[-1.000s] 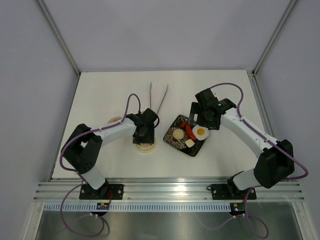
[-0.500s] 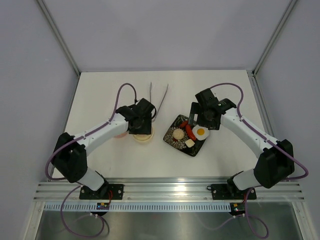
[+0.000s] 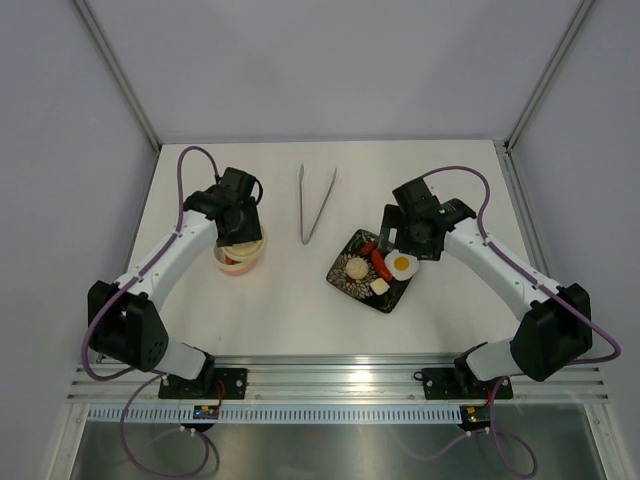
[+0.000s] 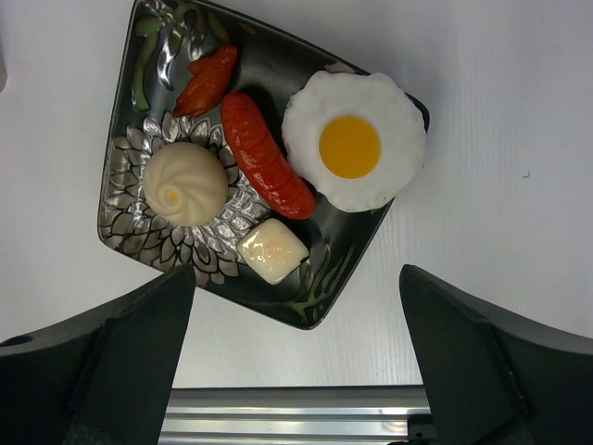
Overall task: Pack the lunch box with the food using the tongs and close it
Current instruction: Close the box lid on the packing box.
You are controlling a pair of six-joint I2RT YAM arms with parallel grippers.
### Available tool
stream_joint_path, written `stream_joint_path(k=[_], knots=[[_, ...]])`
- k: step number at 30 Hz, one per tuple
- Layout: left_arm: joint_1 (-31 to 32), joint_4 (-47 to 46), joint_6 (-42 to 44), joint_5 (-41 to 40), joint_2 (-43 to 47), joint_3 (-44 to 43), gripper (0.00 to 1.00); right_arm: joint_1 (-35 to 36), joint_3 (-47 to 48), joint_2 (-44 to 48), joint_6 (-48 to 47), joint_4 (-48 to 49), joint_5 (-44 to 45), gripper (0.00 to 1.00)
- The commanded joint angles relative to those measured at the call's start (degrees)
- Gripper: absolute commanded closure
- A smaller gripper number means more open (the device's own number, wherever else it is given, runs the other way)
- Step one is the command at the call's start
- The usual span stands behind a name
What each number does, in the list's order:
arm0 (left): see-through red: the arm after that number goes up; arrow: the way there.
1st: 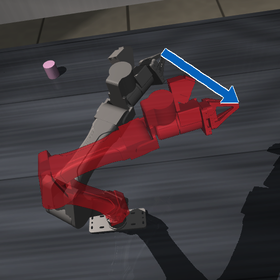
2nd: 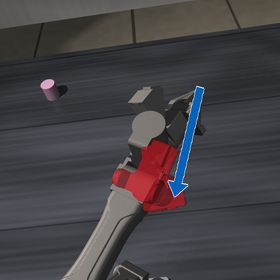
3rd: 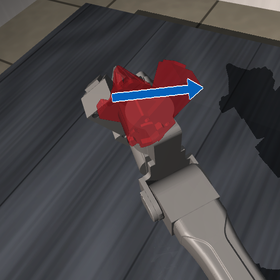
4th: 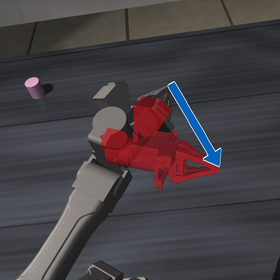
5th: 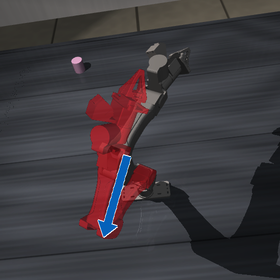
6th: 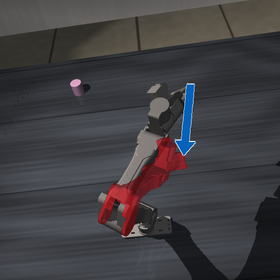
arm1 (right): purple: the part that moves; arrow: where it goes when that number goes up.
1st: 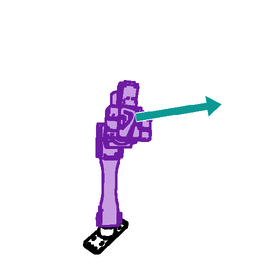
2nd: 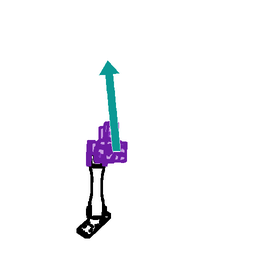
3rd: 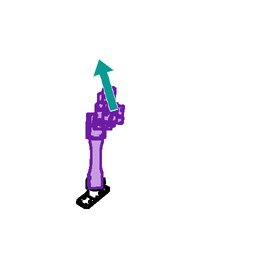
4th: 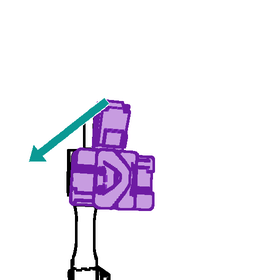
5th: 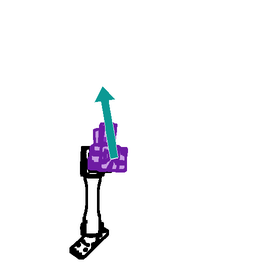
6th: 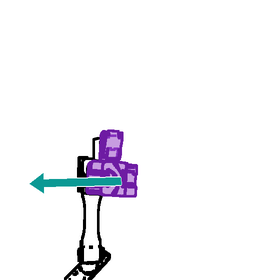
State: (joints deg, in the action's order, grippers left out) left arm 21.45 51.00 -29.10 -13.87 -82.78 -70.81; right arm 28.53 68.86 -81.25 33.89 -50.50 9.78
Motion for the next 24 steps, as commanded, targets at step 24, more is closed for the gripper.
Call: stream_joint_path(k=[24], knots=[[-10.8,-7.0,3.1,3.7,-10.1,2.2,0.84,-0.1,-1.7,0.9,-0.2,1.6,-1.1,0.01]])
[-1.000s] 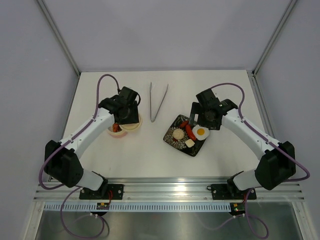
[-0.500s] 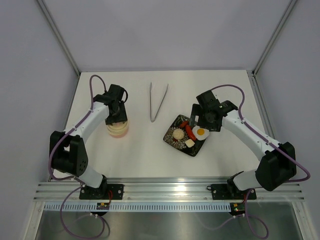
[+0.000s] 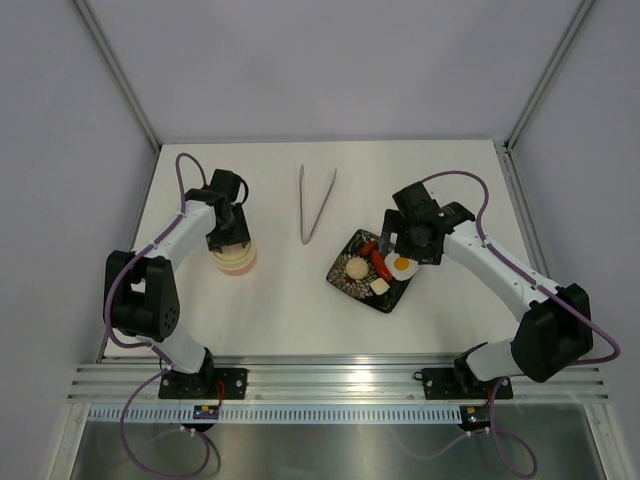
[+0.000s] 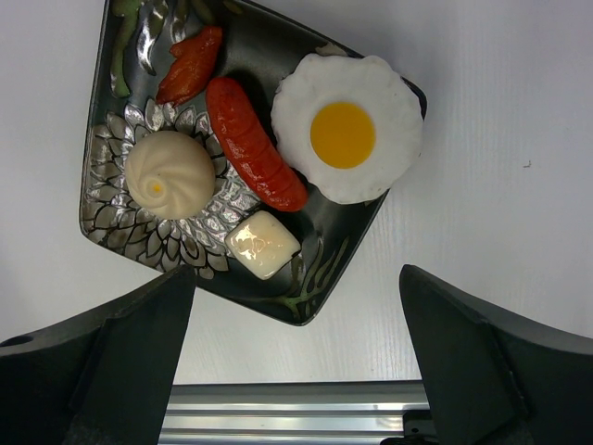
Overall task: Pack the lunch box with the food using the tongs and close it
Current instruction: Close the box lid on the packing box.
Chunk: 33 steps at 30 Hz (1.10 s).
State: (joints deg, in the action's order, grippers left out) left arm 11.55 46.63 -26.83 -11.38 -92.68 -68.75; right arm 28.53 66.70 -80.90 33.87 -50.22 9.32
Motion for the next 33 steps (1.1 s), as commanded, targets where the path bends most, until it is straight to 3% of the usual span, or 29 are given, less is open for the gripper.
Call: stream_joint_path(k=[1,22,33], knots=[[-0.9,-2.5,0.8,1.2,-0.4,0.2,0.84,-0.1,0.6,0.2,-0.2,1.4,-0.6,0.01],[-3.1,-5.8,-3.3,5.7,-2.9,5.3,0.84,-0.1,-0.2,1.4,0.0,1.7,-0.8,0.0],[3.3,-6.5,-6.9,3.8,-2.8,7.6,0.85,-0.1,-1.4,2.9,0.3,1.6,-0.6,0.01]])
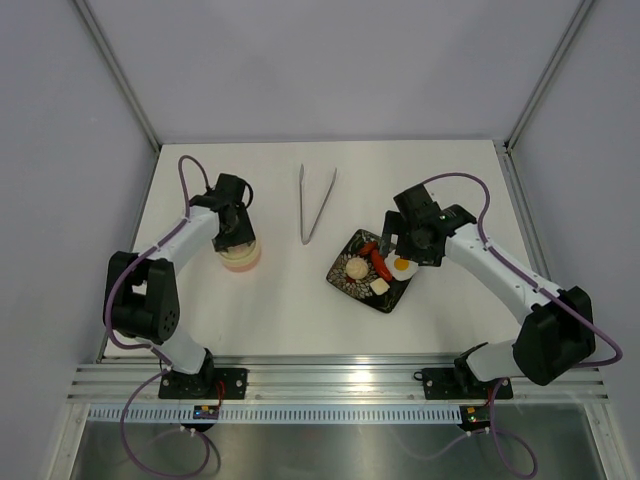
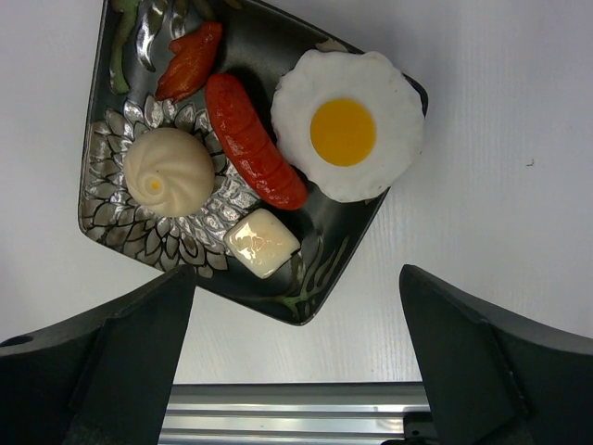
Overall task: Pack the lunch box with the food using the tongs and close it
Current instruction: Close the box lid on the packing box.
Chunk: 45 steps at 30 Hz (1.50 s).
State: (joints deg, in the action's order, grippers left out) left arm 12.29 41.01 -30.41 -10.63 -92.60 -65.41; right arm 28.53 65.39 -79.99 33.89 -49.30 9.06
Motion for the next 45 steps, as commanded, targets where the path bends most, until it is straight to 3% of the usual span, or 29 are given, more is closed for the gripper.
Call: stream_joint_path(k=[1,11,13,14,20,32,34,45], knots=[[3.3,-1.3,-3.8,3.3,-2.8,4.8,0.86,0.0,-0.1,2.1,0.3,0.6,-0.3,0.0],[9.8,-7.6,-8.7,1.6,0.6,10.4,0.85,-0.1,-0.9,3.8,0.7,0.0,0.1,0.01],[10.6,-8.1,-8.8,1.2,1.7,11.0,0.79,-0.1,-1.0,4.0,0.7,-0.3,0.2,0.01],[10.7,-8.4,-8.6,1.3,2.0,11.2,0.68,-0.1,-1.0,4.1,0.7,-0.4,0.3,0.01],[11.0,-6.3,-6.9,0.9,4.3,9.1,0.48,-0.1,-1.3,4.8,0.9,-0.5,0.5,0.01],[11.2,-0.2,-3.1,-3.3,8.7,-0.1,0.44,0.0,-0.9,4.0,1.0,-0.5,0.3,0.0],[11.2,0.7,-2.4,-3.5,7.5,-1.7,0.38,-0.1,-0.8,4.0,0.9,-0.4,0.1,0.01],[11.3,0.5,-2.5,-2.2,6.0,-0.4,0.33,-0.1,-1.1,3.4,0.7,-0.3,0.1,0.01]])
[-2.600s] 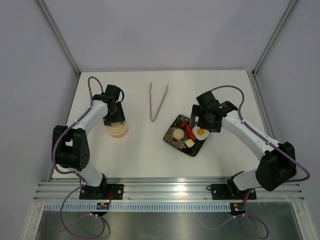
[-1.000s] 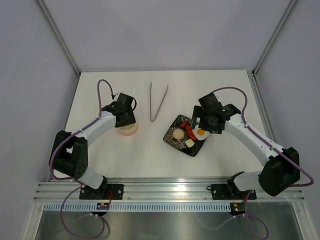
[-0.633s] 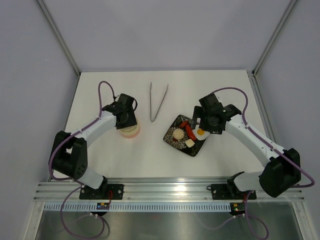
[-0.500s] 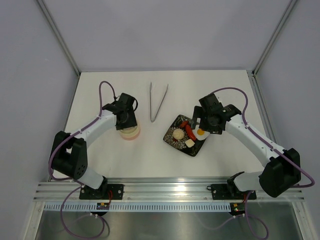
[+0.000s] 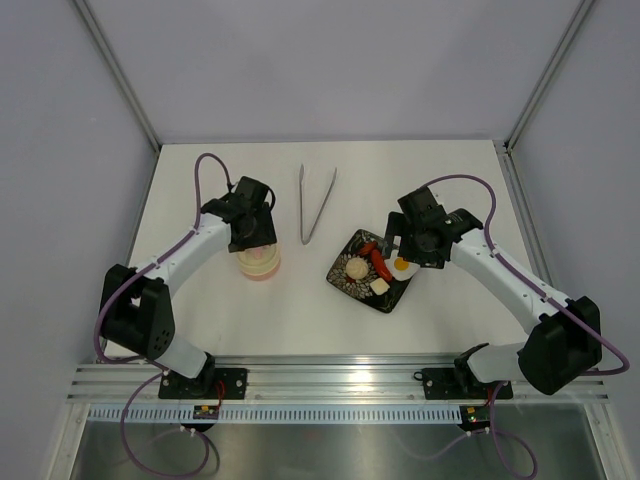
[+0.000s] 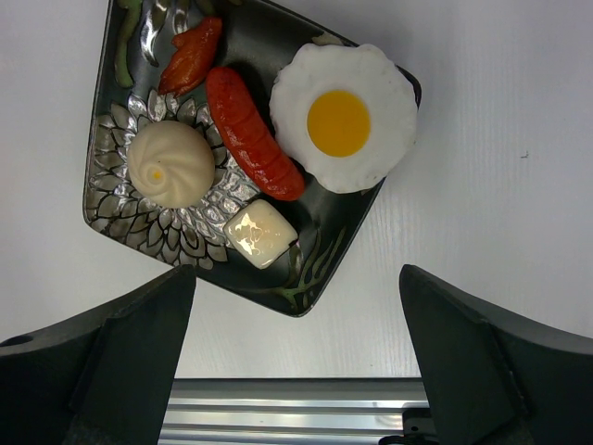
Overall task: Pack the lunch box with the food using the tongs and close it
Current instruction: Close the box lid on the packing box.
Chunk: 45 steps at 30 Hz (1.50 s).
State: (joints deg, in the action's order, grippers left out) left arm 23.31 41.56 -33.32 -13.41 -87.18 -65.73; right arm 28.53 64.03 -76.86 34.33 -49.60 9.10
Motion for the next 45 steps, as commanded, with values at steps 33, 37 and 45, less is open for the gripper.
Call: stream_joint_path(k=[33,37,45], knots=[[0.2,-3.2,1.0,0.6,3.1,5.1,0.66,0.0,0.3,0.2,0.5,0.2,-0.1,0.0],[0.2,-4.2,0.3,-1.0,5.3,7.5,0.69,0.0,0.3,0.3,0.4,0.2,-0.1,0.0],[1.0,-6.8,-0.4,-1.2,4.9,10.6,0.72,-0.1,-0.1,0.2,0.6,0.7,-0.4,0.0]])
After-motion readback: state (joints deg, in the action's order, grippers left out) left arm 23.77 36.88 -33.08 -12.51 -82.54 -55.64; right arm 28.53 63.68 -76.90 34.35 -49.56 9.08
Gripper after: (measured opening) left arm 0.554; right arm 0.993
